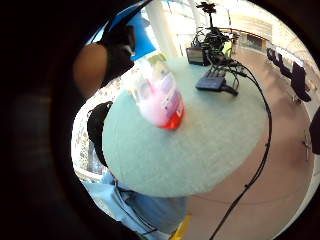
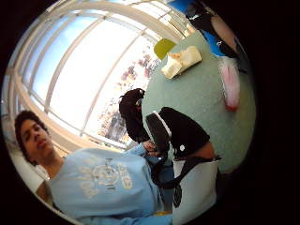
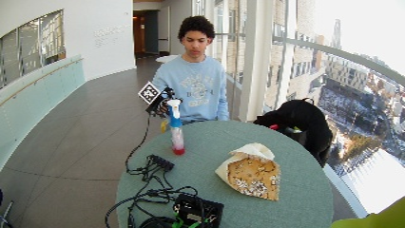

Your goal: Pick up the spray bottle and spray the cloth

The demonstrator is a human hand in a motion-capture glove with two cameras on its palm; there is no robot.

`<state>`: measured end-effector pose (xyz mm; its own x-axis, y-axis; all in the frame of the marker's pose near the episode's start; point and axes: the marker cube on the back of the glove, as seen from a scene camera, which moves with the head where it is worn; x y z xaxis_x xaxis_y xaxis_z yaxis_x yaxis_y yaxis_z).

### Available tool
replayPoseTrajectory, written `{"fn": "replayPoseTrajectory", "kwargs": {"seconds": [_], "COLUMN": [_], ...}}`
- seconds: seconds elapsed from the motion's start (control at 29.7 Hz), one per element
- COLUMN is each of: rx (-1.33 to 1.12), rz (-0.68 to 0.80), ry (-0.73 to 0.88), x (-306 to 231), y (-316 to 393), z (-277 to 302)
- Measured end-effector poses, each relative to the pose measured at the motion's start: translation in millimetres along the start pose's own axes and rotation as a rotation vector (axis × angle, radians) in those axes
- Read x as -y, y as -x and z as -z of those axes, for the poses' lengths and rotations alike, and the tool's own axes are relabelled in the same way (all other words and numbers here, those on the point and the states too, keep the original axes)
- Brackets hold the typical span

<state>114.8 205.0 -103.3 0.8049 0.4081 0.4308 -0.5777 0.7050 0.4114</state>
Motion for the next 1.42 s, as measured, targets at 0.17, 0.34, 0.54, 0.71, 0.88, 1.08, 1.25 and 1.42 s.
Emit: {"fn": "replayPoseTrajectory", "kwargs": {"seconds": [0.17,0.34,0.54,0.71,0.88,1.08,1.25,1.42], "rx": [0.153,0.311,0.396,0.481,0.542,0.560,0.517,0.462], "rz": [-0.139,-0.178,-0.249,-0.253,-0.213,-0.231,-0.148,-0.239], "ry": [0.018,-0.024,-0.062,-0.053,-0.026,0.006,-0.033,-0.070], "x": [11.0,31.8,55.7,71.0,75.5,81.7,78.5,79.0], "y": [-19.0,-40.4,-55.0,-66.8,-73.6,-67.7,-70.6,-69.6], "z": [4.0,-10.5,-24.1,-38.8,-55.5,-72.2,-84.8,-86.6]}}
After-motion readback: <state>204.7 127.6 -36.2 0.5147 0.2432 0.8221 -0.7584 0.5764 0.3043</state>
